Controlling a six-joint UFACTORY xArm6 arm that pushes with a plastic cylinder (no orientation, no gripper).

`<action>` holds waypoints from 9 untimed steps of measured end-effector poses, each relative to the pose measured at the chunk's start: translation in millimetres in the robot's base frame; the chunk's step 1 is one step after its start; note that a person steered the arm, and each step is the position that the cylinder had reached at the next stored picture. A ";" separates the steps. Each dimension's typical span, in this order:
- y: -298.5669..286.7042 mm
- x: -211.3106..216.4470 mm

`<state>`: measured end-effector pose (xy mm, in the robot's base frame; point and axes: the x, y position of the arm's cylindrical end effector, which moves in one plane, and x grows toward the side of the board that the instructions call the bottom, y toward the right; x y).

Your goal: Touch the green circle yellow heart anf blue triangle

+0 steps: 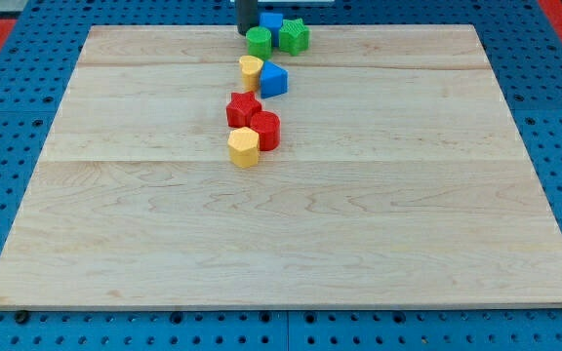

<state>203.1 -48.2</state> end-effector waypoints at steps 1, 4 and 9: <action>-4.6 10.9; -53.6 33.0; -9.1 99.4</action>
<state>302.4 -57.2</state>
